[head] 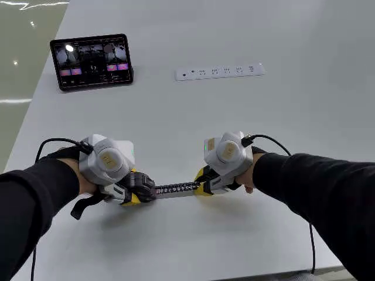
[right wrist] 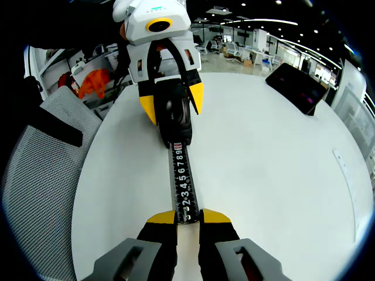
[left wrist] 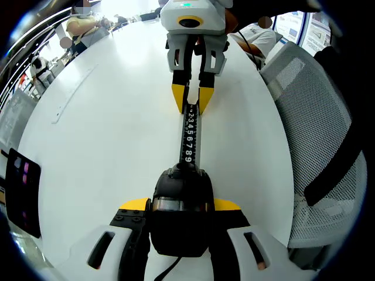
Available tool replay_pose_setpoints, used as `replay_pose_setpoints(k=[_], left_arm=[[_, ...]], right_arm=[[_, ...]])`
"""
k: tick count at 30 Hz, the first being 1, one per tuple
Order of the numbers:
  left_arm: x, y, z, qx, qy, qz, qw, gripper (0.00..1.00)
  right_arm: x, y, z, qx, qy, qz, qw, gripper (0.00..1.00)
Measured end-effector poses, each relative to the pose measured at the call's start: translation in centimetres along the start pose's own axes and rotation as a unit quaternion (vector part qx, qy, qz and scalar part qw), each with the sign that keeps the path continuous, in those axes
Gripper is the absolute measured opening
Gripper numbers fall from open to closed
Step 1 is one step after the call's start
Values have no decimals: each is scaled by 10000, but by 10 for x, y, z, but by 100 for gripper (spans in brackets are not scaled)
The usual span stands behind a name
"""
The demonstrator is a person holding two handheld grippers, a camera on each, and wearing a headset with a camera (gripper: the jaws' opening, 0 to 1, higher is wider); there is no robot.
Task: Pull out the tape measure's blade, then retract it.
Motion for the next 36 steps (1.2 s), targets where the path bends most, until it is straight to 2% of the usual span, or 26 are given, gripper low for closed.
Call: replay_pose_setpoints(k=[19, 36], left_arm=[[-3, 3, -4, -7, -16, 2, 10000, 33], [-2, 2, -2, -5, -16, -3, 10000, 33]], right_arm=[[9, 11, -1, 44, -29, 71, 10000, 9], [17, 20, -3, 73, -57, 129, 9999, 9]])
Point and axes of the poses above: the centre of the closed fingertips' face, and the gripper's own axes: y roughly backward along the fingers, z roughly to its left, x roughly out of its underside, the point moved 2 cm from there along y, roughly backward along the fingers, and after that the axes turned 11 degrees about -z, right-handed, at the moved point
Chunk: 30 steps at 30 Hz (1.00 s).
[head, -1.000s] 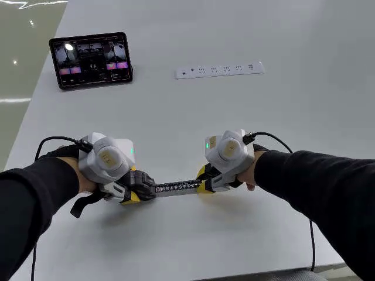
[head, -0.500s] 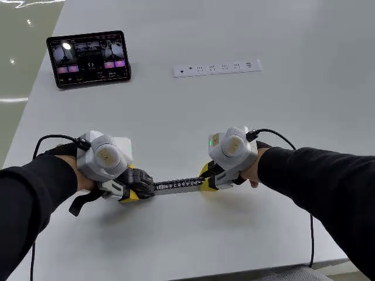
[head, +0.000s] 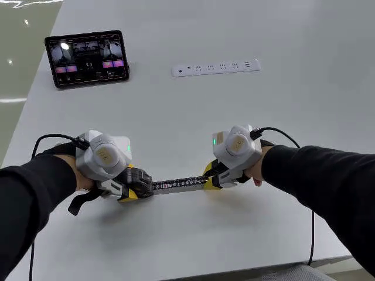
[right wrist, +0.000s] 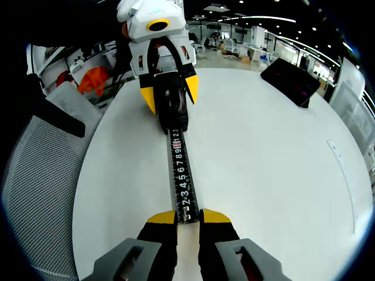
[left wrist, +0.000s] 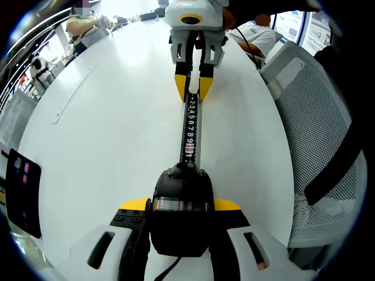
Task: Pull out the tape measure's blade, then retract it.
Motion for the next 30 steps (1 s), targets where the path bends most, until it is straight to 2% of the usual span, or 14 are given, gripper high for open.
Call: replay_pose_setpoints(k=[30], left_arm=[[0, 0, 0, -3, 1, -7, 10000, 33]], right_arm=[[10, 10, -2, 47, -72, 53, 9999, 9]])
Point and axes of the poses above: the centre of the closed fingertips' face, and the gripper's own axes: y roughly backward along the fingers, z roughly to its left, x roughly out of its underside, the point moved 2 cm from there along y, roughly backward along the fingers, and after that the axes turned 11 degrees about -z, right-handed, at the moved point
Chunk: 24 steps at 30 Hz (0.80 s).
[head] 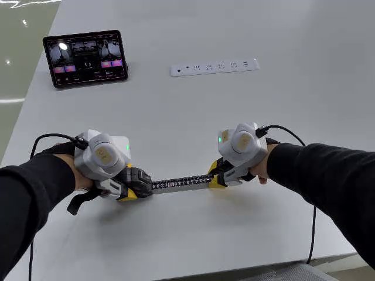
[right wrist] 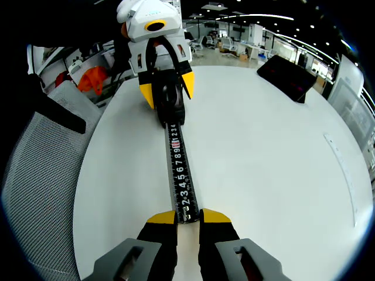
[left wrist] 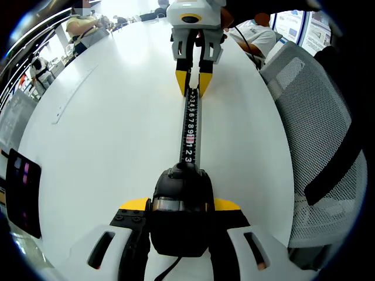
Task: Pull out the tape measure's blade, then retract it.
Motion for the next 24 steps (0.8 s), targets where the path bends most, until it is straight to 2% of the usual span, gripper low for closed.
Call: replay_pose_setpoints(k=[24], left_arm=[[0, 0, 0, -13, -1, 8, 10000, 33]], right_arm=[[7, 9, 0, 26, 0, 64, 10000, 9]])
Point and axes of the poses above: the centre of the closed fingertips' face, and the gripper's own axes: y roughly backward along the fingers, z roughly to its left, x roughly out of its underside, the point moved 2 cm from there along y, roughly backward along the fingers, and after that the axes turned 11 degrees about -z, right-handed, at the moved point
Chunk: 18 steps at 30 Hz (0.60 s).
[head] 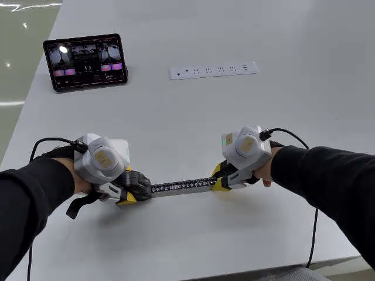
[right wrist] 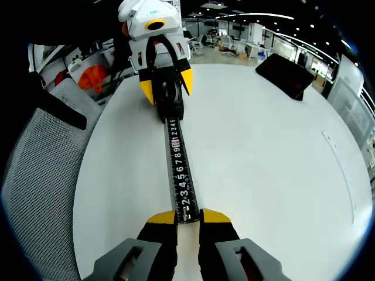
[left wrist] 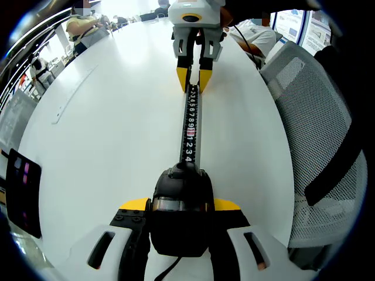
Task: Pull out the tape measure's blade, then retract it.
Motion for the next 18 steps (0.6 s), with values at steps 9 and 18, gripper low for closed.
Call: replay_pose_setpoints(k=[9, 18], left_arm=[[-1, 1, -1, 2, 4, -2, 10000, 33], [-1, 0, -1, -2, 13, -3, 10000, 33]], right_arm=[[2, 4, 0, 10, -28, 1, 10000, 9], [6, 7, -1, 13, -26, 11, 10000, 9]])
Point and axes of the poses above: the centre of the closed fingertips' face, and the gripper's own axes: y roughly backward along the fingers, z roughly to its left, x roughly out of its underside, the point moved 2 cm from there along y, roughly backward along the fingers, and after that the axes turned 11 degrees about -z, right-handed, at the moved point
